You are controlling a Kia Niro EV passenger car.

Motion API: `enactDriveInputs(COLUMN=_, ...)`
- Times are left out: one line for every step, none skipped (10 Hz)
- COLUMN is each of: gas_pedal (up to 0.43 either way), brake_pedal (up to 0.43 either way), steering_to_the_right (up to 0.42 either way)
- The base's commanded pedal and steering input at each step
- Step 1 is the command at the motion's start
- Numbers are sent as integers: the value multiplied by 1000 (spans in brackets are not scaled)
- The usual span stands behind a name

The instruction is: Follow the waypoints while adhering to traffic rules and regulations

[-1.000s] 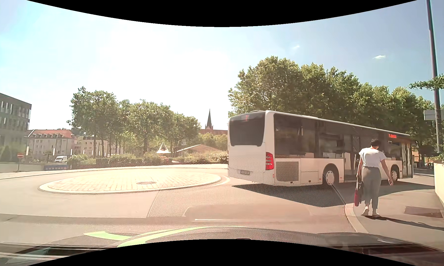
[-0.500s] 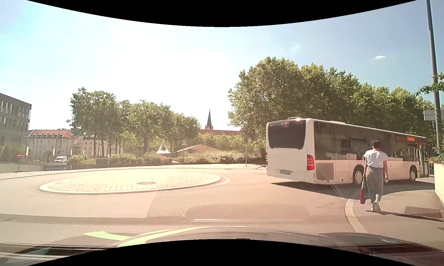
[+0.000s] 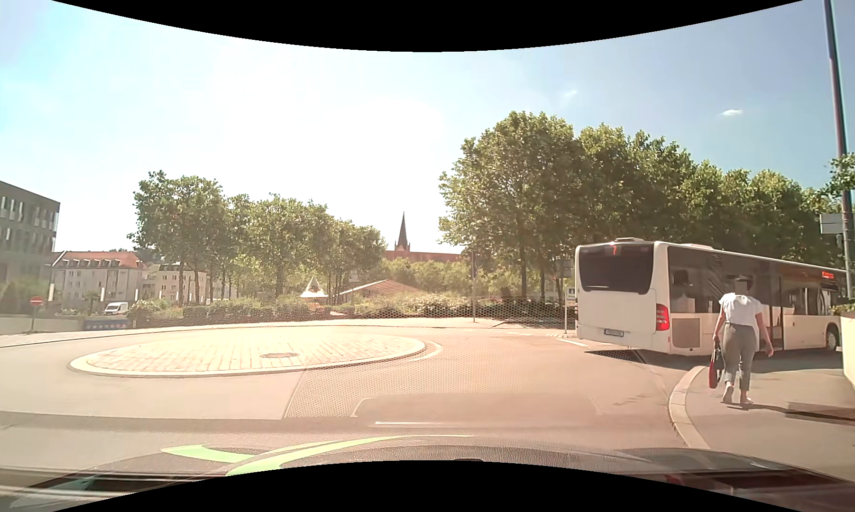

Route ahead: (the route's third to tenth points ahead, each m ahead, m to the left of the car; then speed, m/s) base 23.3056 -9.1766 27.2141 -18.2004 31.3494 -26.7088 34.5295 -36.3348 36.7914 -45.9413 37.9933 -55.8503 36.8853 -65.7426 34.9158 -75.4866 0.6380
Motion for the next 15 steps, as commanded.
enactDriveInputs(gas_pedal=331, brake_pedal=0, steering_to_the_right=29)
enactDriveInputs(gas_pedal=370, brake_pedal=0, steering_to_the_right=29)
enactDriveInputs(gas_pedal=378, brake_pedal=0, steering_to_the_right=28)
enactDriveInputs(gas_pedal=378, brake_pedal=0, steering_to_the_right=28)
enactDriveInputs(gas_pedal=378, brake_pedal=0, steering_to_the_right=29)
enactDriveInputs(gas_pedal=378, brake_pedal=0, steering_to_the_right=33)
enactDriveInputs(gas_pedal=378, brake_pedal=0, steering_to_the_right=36)
enactDriveInputs(gas_pedal=378, brake_pedal=0, steering_to_the_right=35)
enactDriveInputs(gas_pedal=378, brake_pedal=0, steering_to_the_right=40)
enactDriveInputs(gas_pedal=358, brake_pedal=0, steering_to_the_right=53)
enactDriveInputs(gas_pedal=319, brake_pedal=0, steering_to_the_right=73)
enactDriveInputs(gas_pedal=311, brake_pedal=0, steering_to_the_right=87)
enactDriveInputs(gas_pedal=299, brake_pedal=0, steering_to_the_right=99)
enactDriveInputs(gas_pedal=299, brake_pedal=0, steering_to_the_right=103)
enactDriveInputs(gas_pedal=287, brake_pedal=0, steering_to_the_right=104)
